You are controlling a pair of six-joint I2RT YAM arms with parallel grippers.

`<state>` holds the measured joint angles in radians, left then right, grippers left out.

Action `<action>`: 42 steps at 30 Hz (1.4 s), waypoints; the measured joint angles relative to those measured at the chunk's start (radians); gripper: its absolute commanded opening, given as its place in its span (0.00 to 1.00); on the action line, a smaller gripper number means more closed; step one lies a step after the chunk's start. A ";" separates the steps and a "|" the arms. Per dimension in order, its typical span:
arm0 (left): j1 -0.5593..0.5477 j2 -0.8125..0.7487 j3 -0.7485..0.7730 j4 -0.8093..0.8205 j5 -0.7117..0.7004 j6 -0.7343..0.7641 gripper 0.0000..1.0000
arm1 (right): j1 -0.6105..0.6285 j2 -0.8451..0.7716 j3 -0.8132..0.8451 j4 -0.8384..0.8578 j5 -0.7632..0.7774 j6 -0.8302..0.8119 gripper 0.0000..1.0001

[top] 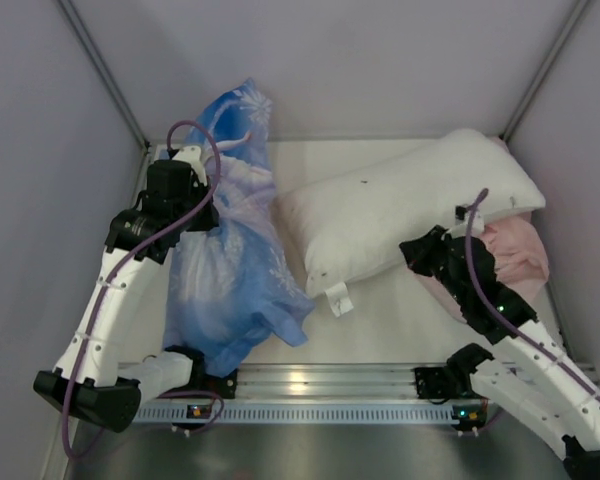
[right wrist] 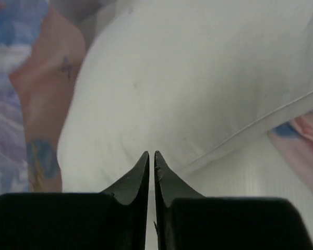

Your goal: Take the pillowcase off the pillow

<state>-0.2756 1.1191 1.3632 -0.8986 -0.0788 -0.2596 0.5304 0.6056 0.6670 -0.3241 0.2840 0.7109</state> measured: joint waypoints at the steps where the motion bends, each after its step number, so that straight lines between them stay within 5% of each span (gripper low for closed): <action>1: 0.000 0.000 0.000 0.000 -0.001 0.000 0.00 | 0.013 0.028 -0.015 -0.022 -0.058 0.008 0.00; 9: 0.000 0.000 0.000 0.000 -0.011 0.000 0.00 | 0.303 0.219 -0.077 -0.118 -0.208 0.034 0.00; 16: 0.000 -0.006 0.000 0.000 -0.006 -0.001 0.00 | 0.305 0.567 -0.117 0.163 -0.224 0.028 0.00; 25: 0.001 -0.027 0.000 -0.002 0.057 -0.002 0.00 | 0.072 1.092 0.089 0.599 -0.346 -0.029 0.00; 32: 0.001 -0.057 0.000 -0.003 0.119 -0.005 0.00 | -0.119 1.311 0.542 0.507 -0.351 -0.081 0.00; 37: 0.001 -0.073 0.000 -0.003 0.164 -0.005 0.00 | -0.244 1.299 0.566 0.434 -0.339 -0.079 0.01; 39: 0.001 -0.077 0.000 -0.003 0.181 -0.005 0.00 | -0.282 1.276 0.520 0.417 -0.335 -0.079 0.08; 42: 0.001 -0.079 0.000 -0.004 0.216 -0.005 0.00 | -0.319 1.252 0.482 0.379 -0.357 -0.101 0.42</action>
<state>-0.2749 1.0405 1.3632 -0.9024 0.1375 -0.2642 0.2119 1.8572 1.1488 0.0547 -0.0731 0.6098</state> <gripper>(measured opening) 0.024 0.216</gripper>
